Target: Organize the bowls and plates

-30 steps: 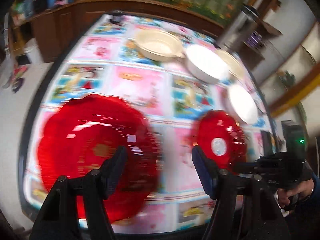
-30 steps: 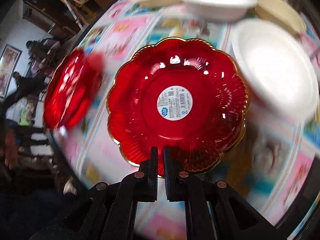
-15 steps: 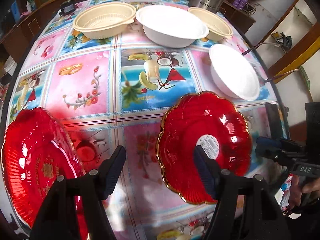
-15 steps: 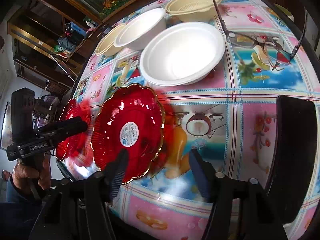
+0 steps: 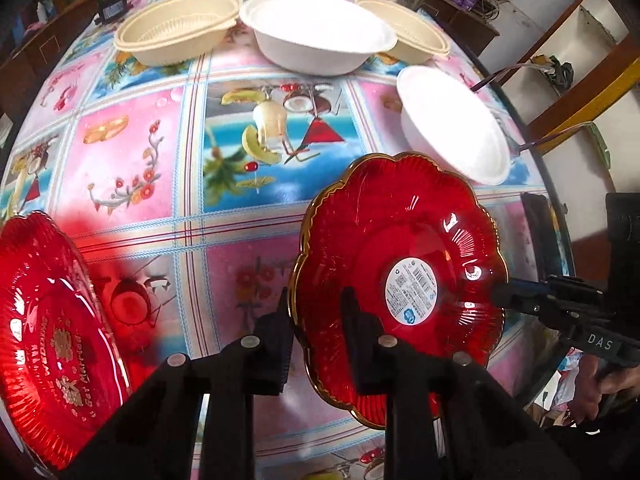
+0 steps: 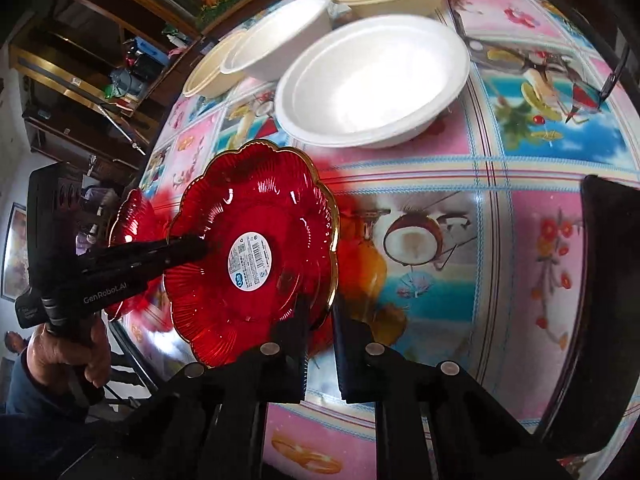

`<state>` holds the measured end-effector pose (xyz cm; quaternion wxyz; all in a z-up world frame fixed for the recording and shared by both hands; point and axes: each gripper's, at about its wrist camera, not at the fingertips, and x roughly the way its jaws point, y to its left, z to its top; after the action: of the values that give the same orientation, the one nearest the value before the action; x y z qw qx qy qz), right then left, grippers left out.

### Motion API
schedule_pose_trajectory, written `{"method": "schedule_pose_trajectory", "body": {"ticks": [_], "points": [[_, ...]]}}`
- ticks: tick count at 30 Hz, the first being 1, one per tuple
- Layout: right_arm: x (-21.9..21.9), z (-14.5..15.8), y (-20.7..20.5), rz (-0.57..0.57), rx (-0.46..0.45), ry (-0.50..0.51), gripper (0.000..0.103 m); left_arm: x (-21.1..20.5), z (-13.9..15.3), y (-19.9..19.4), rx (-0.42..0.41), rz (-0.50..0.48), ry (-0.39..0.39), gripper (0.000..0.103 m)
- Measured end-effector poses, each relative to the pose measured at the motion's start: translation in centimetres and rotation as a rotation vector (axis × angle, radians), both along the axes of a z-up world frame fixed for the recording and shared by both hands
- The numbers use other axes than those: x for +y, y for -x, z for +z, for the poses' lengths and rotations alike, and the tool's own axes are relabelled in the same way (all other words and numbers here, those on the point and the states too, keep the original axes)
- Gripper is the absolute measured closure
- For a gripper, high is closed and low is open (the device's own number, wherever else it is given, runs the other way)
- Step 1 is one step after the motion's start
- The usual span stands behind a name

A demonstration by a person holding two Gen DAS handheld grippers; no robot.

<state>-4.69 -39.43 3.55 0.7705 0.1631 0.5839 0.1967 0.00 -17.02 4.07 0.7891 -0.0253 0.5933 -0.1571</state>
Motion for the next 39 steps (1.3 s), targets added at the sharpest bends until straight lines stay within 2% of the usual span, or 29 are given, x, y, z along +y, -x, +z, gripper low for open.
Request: {"method": "schedule_pose_trajectory", "body": {"ticks": [9,15,22,27,30,33,39], "points": [[1.4,3.1,0.2,0.059,-0.056,0.004,0.091,2.6,3.2,1.4,-0.066,0.057,0.021,0.082],[5.3,5.1,-1.0,0.142,-0.097,-0.007,0.091,7.0,5.2,2.8,-0.113,0.164,0.040,0.082],[12.9,6.3,-2.9,0.305,-0.123,-0.009,0.091,14.4,6.3,5.4,-0.139,0.337,0.033,0.081],[19.7,6.2,-3.4,0.438,-0.138,-0.001,0.091,19.9,5.5,7.4,-0.123,0.462,0.017,0.080],[23.5,5.0,-3.7,0.503,-0.128,0.030,0.091,22.3,4.3,8.1,-0.095,0.519,0.006,0.080],[26.1,3.5,-4.0,0.539,-0.095,0.042,0.091,24.0,2.9,8.2,-0.065,0.553,0.008,0.080],[28.6,1.6,-5.1,0.553,-0.069,0.091,0.090,25.2,1.4,7.7,-0.045,0.558,-0.011,0.079]]}}
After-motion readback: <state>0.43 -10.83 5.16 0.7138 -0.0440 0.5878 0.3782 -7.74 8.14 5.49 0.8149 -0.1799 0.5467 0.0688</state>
